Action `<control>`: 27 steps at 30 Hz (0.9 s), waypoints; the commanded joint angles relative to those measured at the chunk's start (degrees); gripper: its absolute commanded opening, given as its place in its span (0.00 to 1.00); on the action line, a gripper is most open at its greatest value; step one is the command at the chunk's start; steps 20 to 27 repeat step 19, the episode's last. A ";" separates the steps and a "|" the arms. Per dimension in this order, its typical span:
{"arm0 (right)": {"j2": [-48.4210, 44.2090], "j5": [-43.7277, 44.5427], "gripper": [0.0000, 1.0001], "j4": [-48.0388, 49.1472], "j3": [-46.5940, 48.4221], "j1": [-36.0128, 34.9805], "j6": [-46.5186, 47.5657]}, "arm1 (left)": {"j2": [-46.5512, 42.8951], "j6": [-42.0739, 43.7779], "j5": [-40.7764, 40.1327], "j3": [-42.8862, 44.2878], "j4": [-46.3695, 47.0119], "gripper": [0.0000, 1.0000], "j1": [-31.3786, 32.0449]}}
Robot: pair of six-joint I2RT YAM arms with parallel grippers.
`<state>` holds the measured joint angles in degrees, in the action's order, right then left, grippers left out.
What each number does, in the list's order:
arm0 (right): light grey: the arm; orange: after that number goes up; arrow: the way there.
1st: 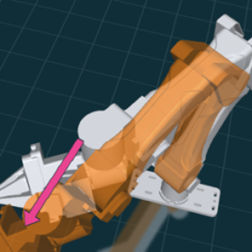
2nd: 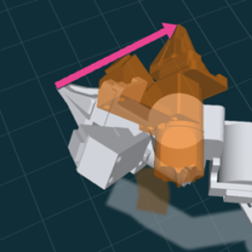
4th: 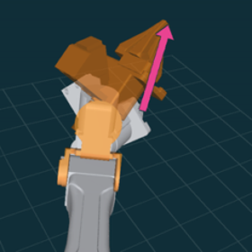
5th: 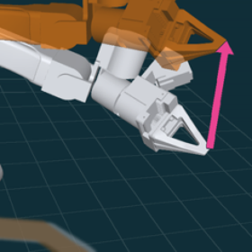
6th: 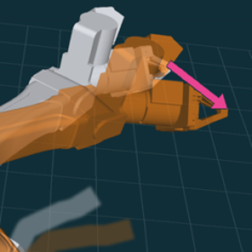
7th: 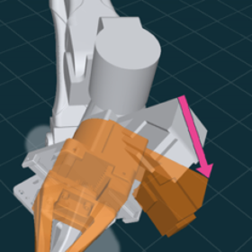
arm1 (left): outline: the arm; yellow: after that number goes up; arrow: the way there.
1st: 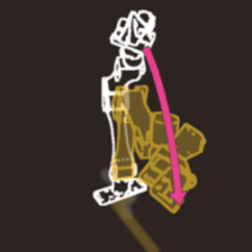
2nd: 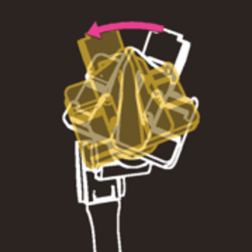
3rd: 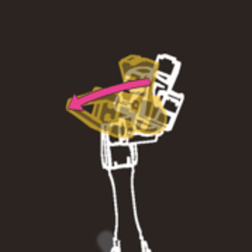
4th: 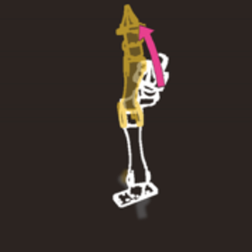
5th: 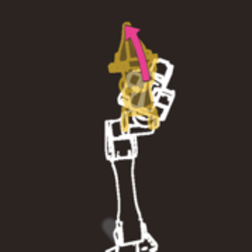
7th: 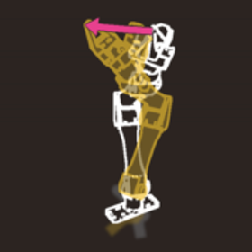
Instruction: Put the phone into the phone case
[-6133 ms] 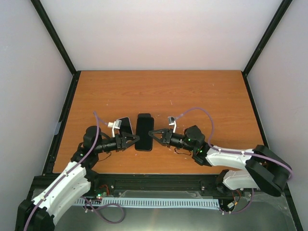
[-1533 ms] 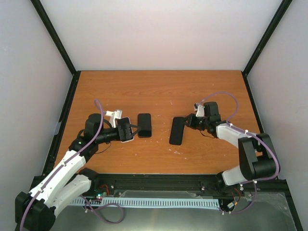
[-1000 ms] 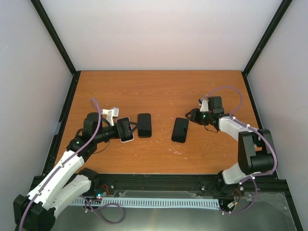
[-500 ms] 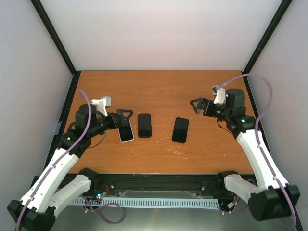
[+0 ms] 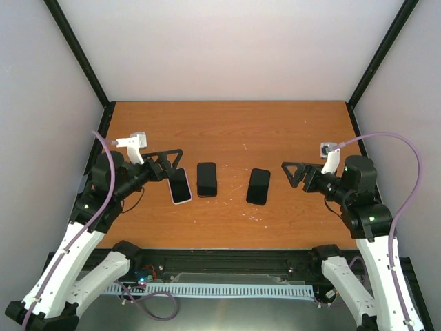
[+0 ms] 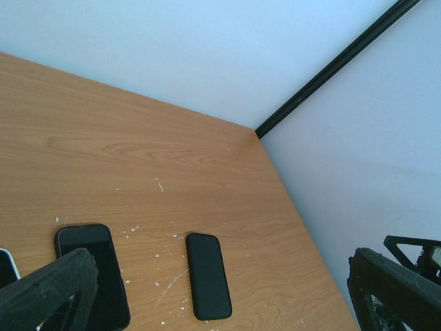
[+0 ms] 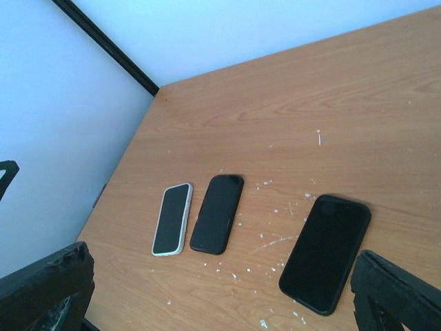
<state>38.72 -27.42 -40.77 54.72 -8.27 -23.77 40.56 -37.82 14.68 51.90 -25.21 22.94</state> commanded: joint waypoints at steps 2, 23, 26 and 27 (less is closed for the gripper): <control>-1.58 -0.09 1.00 -1.30 -3.49 0.27 -2.30 | -1.00 -0.19 0.25 -2.53 2.45 0.99 0.18; -1.60 -1.01 1.00 -0.97 -4.41 0.32 -2.72 | -2.09 -1.01 2.52 -5.78 4.33 1.00 0.18; -1.60 -1.01 1.00 -0.97 -4.41 0.32 -2.72 | -2.09 -1.01 2.52 -5.78 4.33 1.00 0.18; -1.60 -1.01 1.00 -0.97 -4.41 0.32 -2.72 | -2.09 -1.01 2.52 -5.78 4.33 1.00 0.18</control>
